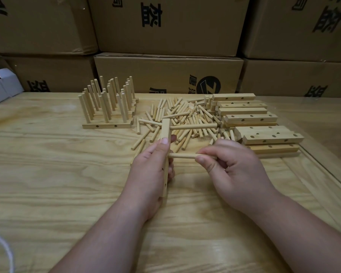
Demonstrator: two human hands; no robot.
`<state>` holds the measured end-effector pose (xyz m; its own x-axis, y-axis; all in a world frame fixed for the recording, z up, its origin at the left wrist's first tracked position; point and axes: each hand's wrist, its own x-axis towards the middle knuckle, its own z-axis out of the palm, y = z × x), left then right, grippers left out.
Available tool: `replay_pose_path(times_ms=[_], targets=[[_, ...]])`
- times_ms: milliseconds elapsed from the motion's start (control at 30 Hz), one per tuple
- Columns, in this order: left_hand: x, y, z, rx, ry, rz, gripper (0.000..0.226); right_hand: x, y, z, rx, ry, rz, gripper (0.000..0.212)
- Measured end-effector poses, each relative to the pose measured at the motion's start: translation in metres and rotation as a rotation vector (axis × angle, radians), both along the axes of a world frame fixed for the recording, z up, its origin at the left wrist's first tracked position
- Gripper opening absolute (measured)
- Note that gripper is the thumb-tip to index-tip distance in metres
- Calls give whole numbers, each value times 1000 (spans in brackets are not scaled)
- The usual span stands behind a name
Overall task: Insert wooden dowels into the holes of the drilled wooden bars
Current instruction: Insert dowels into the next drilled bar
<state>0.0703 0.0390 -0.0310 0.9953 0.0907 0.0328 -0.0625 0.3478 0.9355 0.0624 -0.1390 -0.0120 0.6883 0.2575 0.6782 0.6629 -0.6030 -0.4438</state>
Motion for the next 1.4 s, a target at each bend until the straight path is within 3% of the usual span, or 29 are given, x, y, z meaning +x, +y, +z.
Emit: replay_pose_path(times_ms=[367,567,867,1067,1233,1400], targets=[[-2,-2,2,35,-2,22,25,1,1,-8,71,130,-27,21],[-5,-2,5,63,0,27,23,2,-2,-9,134,272,-22,12],[-5,-2,4,72,-10,30,20,-1,-1,0,219,471,31,22],[-2,-1,2,46,-23,7,26,-1,7,-7,408,478,19,7],[-1,-1,0,35,-20,12,36,4,4,-10,525,482,51,73],[-1,-2,1,30,-14,6,28,6,2,-11,505,423,93,73]])
